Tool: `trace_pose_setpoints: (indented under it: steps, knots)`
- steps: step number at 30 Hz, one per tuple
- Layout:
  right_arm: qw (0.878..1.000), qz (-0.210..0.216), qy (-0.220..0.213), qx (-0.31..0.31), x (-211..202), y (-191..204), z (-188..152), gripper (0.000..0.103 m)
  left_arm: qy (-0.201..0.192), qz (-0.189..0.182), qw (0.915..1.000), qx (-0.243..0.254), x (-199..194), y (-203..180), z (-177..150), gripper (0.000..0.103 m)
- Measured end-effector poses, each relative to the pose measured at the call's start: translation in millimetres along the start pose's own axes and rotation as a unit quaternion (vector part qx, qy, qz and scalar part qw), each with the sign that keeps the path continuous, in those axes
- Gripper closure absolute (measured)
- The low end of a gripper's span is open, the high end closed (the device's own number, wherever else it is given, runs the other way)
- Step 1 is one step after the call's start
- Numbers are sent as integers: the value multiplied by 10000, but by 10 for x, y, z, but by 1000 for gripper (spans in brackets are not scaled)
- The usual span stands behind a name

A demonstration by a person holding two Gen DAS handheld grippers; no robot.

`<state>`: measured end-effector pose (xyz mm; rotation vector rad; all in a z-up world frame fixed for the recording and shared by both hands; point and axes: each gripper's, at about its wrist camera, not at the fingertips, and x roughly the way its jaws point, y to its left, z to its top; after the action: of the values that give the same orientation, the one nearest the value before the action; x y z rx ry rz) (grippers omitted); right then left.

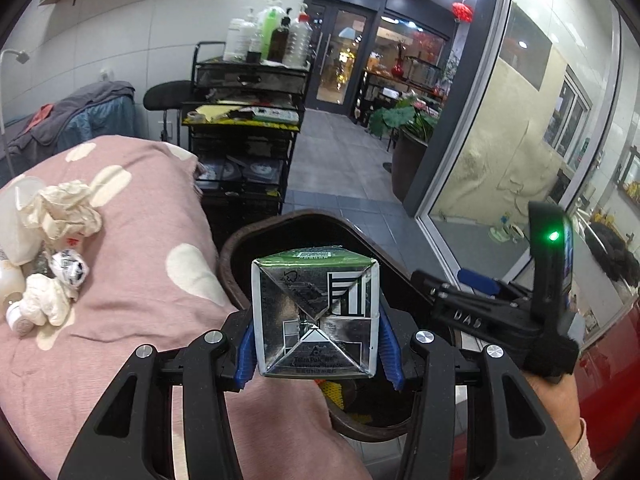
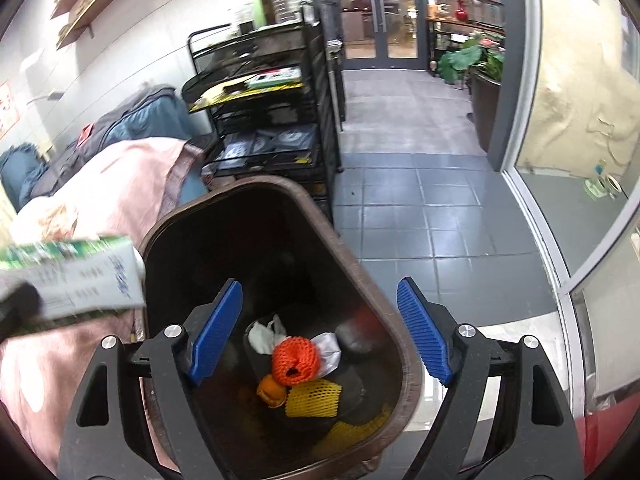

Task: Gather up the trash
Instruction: 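Lower the green carton into the bin and open the left gripper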

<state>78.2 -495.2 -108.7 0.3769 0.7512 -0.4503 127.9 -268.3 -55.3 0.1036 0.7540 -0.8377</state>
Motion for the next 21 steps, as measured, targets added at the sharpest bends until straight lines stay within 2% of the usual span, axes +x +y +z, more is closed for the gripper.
trace_pose_setpoints:
  steps: [11, 21]
  knots:
    - [9995, -204, -44, 233, -31, -273, 51, 24, 585, -71, 9978, 297, 511, -177, -52, 55]
    - [9990, -269, 1, 344, -15, -397, 58, 24, 1016, 63, 9935, 511, 813, -258, -111, 54]
